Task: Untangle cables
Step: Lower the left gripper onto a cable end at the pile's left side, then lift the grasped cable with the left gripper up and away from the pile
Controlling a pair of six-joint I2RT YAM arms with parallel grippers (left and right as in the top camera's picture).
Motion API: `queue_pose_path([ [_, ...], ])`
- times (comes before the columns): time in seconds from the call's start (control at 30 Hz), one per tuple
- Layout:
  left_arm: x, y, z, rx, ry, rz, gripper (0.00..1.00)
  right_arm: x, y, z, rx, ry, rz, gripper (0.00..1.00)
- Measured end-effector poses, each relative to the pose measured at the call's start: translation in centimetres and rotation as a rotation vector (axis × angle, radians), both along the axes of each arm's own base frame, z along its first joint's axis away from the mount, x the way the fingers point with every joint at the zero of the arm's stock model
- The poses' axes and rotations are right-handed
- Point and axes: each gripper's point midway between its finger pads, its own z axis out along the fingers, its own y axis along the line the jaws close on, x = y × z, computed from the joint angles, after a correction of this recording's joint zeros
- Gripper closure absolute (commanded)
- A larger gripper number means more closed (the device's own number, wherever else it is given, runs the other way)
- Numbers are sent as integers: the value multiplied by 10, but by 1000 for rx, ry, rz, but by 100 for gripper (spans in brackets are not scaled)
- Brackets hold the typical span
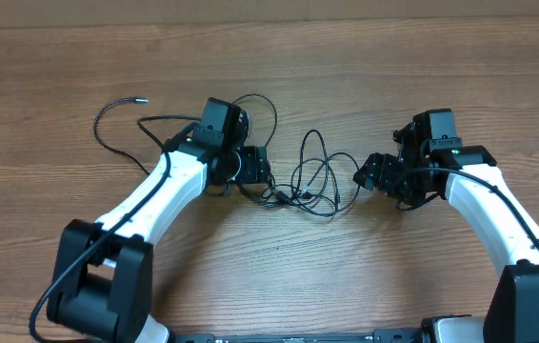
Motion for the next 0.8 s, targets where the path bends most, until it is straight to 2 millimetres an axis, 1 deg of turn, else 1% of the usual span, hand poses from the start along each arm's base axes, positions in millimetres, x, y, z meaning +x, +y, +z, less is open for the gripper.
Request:
queue_pose_path([
  [0.13,-14,4,-13,16,90,25,37,0,0,0,0,0,0,22],
  [0.23,-24,7,-19,28,151,52,38,0,0,0,0,0,0,22],
  [0.3,-30,10,-22,37,189,82,36,0,0,0,0,0,0,22],
  [0.37,-33,13,-24,47,213,112,36,0,0,0,0,0,0,22],
  [0.47,-32,15,-34,62,232,140,35,0,0,0,0,0,0,22],
  [0.5,-31,15,-39,67,238,144,37,0,0,0,0,1,0,22],
  [0.53,-31,14,-44,70,244,146,41,0,0,0,0,0,0,22],
  [0.6,-32,13,-52,76,262,144,52,0,0,0,0,0,0,22],
  [0.63,-29,12,-52,70,253,142,62,-1,0,0,0,2,0,22],
  [0.67,-27,11,-51,65,242,141,70,-1,0,0,0,4,0,22],
  [0.7,-26,12,-53,67,241,135,85,-1,0,0,0,5,0,21],
  [0.73,-26,12,-53,67,242,137,93,-1,0,0,-1,6,0,20],
  [0.8,-25,13,-53,68,240,134,96,-1,0,0,0,5,1,19],
])
